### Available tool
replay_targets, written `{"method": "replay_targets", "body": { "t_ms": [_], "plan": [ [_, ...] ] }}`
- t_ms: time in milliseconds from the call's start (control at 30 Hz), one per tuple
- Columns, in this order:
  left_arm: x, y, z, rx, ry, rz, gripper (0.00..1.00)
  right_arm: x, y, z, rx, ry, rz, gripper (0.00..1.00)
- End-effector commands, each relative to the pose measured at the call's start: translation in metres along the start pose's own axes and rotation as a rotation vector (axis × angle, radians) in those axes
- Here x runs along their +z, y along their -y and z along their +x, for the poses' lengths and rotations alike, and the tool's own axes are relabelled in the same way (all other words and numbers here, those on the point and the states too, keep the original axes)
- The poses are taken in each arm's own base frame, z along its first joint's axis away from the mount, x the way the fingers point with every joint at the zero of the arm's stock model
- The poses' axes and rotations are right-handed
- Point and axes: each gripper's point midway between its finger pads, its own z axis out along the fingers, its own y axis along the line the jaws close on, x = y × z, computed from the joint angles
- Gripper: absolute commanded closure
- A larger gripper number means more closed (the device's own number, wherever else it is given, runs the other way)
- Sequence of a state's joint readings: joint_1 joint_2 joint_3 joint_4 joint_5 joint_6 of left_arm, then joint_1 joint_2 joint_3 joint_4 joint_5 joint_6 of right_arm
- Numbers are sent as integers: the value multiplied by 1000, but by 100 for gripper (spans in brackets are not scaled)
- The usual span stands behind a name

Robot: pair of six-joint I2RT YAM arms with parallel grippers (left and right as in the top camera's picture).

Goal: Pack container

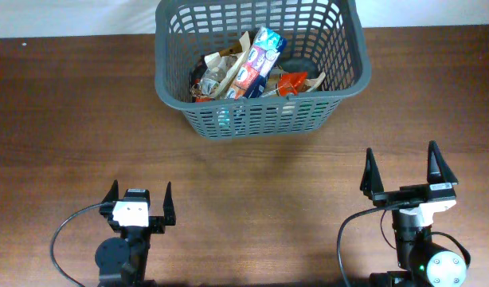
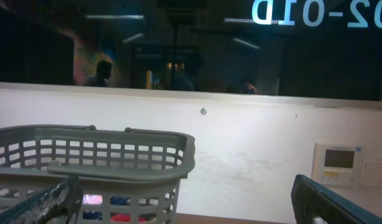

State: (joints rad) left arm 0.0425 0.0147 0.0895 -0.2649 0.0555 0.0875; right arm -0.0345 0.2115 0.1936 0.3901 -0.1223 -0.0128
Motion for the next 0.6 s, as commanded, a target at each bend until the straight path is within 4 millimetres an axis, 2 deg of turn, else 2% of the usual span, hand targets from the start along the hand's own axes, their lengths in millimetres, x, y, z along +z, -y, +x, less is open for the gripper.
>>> {"method": "replay_targets", "body": {
  "t_ms": [0,567],
  "plan": [
    [0,1,1,18,5,5,1,-5,-5,3,-4,14,-19,1],
    [0,1,1,18,5,5,1,-21,-7,17,-9,53,-19,1]
  ]
}}
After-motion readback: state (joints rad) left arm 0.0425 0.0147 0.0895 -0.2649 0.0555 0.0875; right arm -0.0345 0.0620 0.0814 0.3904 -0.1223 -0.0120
